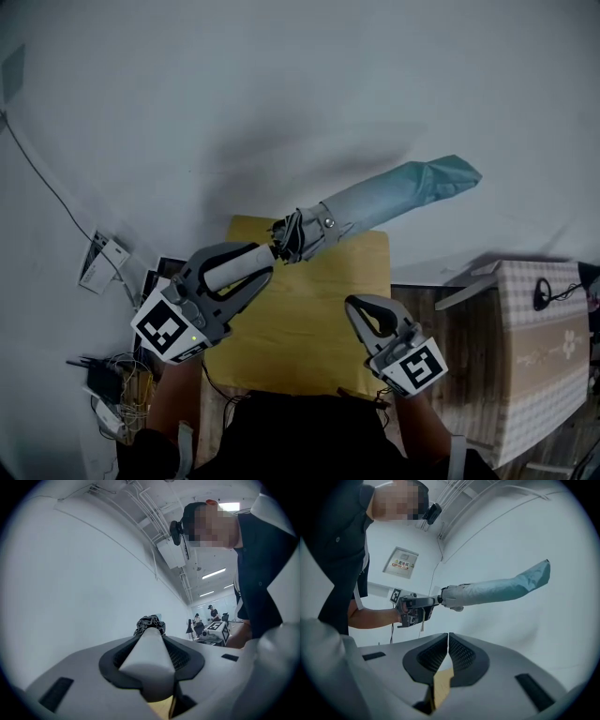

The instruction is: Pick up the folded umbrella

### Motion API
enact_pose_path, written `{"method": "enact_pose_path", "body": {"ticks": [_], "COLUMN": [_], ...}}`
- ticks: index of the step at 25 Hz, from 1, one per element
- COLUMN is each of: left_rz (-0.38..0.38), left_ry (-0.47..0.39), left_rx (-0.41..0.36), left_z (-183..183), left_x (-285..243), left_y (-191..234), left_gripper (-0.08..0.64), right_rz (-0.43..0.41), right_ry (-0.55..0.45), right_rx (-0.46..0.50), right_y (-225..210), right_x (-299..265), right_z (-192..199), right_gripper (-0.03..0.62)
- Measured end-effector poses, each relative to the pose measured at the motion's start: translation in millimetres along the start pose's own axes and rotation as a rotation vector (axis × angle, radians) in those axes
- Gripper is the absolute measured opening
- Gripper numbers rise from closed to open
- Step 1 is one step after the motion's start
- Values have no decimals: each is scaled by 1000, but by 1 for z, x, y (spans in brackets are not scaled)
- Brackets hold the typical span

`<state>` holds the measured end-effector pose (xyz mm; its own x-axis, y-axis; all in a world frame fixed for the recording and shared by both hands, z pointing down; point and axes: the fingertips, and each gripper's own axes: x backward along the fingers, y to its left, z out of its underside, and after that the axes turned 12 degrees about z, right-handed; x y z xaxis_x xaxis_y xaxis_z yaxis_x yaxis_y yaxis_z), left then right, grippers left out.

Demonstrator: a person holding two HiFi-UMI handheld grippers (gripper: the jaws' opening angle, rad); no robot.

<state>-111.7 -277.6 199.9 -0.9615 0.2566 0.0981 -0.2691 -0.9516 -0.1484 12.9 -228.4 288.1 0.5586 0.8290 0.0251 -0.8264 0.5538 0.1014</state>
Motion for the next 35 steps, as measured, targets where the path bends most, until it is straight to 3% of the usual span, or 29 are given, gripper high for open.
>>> {"method": "enact_pose_path", "body": {"ticks": [3, 7, 14, 24, 35], "left_rz": [0, 10, 13, 24, 28], "left_ry": [-26, -62, -119, -127, -143], "left_rx": [4, 14, 1, -13, 37], "left_z": [-14, -28, -55, -62, -50], "left_x": [1, 1, 3, 4, 4], "left_y": [-4, -7, -16, -16, -13], "left_gripper": [152, 152, 152, 152, 152], "right_rz": [8, 44, 50, 53, 59], "right_ry": [-16, -77, -91, -107, -78], "right_rx": [31, -11, -11, -5, -21], "right_y": [-4, -8, -15, -21, -27], "right_x": [5, 6, 13, 5, 7], "right_z": [-10, -32, -39, -47, -33], "right_gripper": [20, 20, 20, 20, 20]}}
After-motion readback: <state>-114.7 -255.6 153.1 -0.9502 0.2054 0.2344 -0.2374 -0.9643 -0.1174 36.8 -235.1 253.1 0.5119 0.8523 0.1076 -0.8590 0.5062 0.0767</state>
